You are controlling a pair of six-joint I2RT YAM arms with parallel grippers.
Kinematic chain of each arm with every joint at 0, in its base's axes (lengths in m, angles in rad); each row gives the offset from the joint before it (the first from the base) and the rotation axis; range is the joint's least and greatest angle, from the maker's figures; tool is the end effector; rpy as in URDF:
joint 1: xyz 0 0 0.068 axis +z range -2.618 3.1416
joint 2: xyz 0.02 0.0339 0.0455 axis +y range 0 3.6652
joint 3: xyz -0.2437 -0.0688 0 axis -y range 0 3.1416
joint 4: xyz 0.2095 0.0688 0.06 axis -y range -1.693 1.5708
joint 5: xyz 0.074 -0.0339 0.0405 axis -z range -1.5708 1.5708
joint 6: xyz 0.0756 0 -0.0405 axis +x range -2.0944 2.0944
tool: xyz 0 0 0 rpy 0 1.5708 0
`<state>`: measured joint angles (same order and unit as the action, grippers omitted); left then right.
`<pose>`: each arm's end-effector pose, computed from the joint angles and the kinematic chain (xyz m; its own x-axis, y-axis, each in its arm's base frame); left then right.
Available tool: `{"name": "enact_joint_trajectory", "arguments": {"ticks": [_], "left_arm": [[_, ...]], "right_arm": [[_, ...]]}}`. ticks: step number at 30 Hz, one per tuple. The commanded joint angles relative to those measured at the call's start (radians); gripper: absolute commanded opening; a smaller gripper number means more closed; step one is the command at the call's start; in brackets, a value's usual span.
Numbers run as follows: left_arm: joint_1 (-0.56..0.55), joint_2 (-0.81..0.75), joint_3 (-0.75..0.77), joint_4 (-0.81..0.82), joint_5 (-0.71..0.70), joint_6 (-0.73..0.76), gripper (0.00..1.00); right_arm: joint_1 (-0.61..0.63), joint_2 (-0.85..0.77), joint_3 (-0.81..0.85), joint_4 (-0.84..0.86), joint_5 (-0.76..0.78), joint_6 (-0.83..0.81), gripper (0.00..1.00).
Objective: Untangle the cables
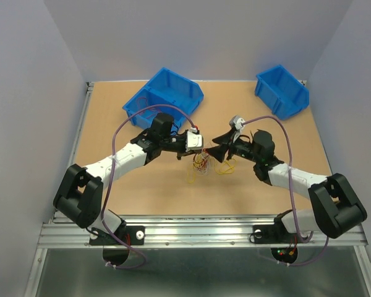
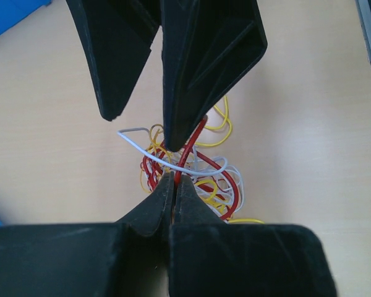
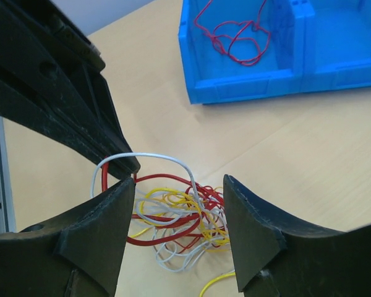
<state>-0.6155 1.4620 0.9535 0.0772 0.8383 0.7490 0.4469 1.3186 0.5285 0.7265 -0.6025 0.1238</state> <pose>0.2279 -0.2300 0.2541 0.3884 0.2830 -0.8769 0.9191 -0.0501 0.3909 0.2387 0.1619 0.2342 -0.1638 0.0343 -0.9859 -0.8524 0.4982 0.1590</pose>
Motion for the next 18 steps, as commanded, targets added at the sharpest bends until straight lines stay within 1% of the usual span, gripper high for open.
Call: {"name": "enact_joint_trajectory", "arguments": {"ticks": [1,5,7,9,10,13,14,16,17,18], "left_arm": [[-0.004,0.0,0.045,0.004,0.039,0.016,0.0],[-0.006,0.0,0.047,0.001,0.042,0.016,0.0],[-0.004,0.0,0.048,-0.002,0.047,0.015,0.0],[-0.006,-0.002,0.048,-0.004,0.045,0.015,0.0],[-0.004,-0.002,0.05,-0.004,0.042,0.016,0.0],[-0.006,-0.002,0.051,0.004,0.022,-0.002,0.0],[-0.006,-0.003,0.05,0.027,-0.002,-0.011,0.0],[-0.004,-0.018,0.024,0.096,-0.04,-0.062,0.0],[-0.001,-0.026,0.011,0.122,-0.071,-0.071,0.0],[-0.001,-0.038,-0.005,0.157,-0.094,-0.091,0.0]], "right_arm": [[0.009,0.033,0.044,0.054,-0.12,-0.041,0.64],[0.01,0.056,0.056,0.057,-0.134,-0.046,0.63],[0.012,0.062,0.059,0.059,-0.135,-0.046,0.61],[0.013,0.07,0.067,0.071,-0.131,-0.033,0.51],[0.015,0.073,0.067,0.088,-0.132,-0.017,0.37],[0.015,0.061,0.056,0.117,-0.088,0.014,0.08],[0.015,0.05,0.05,0.125,-0.029,0.032,0.01],[0.015,0.001,0.024,0.126,0.039,0.043,0.01],[0.015,-0.019,0.012,0.126,0.129,0.06,0.01],[0.015,-0.039,-0.004,0.126,0.179,0.069,0.01]]}}
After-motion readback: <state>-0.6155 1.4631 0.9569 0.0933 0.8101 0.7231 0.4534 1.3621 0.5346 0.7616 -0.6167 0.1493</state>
